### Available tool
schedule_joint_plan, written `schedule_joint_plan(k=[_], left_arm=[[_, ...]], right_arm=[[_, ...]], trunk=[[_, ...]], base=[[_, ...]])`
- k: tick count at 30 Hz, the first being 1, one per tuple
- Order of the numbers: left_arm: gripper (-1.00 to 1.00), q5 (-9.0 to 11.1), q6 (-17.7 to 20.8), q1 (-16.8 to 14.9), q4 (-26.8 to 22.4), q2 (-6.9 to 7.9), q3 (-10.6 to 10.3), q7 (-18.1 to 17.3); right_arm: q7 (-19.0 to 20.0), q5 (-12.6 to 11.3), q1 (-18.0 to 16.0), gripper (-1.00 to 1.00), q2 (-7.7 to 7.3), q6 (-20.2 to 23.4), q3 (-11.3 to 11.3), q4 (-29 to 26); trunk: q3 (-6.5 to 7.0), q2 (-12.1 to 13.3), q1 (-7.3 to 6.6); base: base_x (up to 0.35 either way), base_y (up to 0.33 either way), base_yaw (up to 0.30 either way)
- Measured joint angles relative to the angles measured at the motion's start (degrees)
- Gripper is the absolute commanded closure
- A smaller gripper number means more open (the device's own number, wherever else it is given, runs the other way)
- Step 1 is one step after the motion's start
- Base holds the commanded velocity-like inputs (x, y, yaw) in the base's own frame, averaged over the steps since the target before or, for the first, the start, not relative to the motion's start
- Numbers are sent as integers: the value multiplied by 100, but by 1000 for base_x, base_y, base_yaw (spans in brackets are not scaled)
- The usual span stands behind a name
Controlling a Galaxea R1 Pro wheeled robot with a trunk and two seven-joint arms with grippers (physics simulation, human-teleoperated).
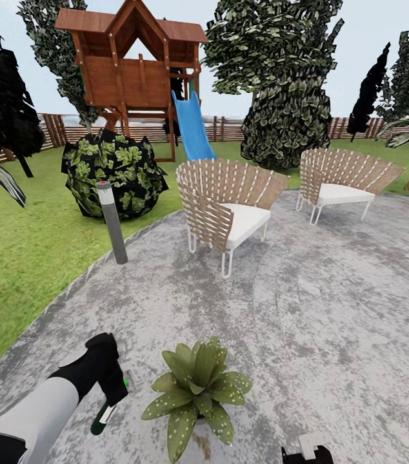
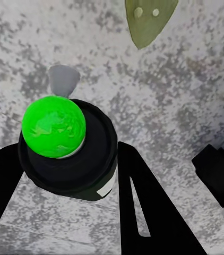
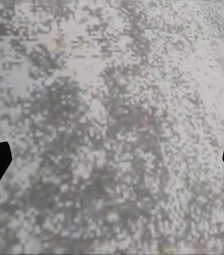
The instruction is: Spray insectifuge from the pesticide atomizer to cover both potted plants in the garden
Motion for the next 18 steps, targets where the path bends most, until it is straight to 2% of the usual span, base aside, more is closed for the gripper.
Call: schedule_joint_plan(k=[6,12,14,18], left_arm=[[100,-5,-3,-2,-15,-26,18,12],[100,3,-1,-2,5,-29,21,13],[100,2,-2,-1,7,-28,24,13],[100,20,-8,0,-5,-28,32,14]], right_arm=[[7,0,2,-100,2,-4,-3,4],[7,0,2,-100,1,-4,-4,4],[6,0,1,-100,2,-5,1,5],[4,0,0,-100,20,-6,6,6]], trunk=[[0,0,0],[0,0,-2],[0,0,-2],[0,0,0]], base=[[-101,252,-215],[166,265,-243],[220,108,-56],[11,2,-38]])
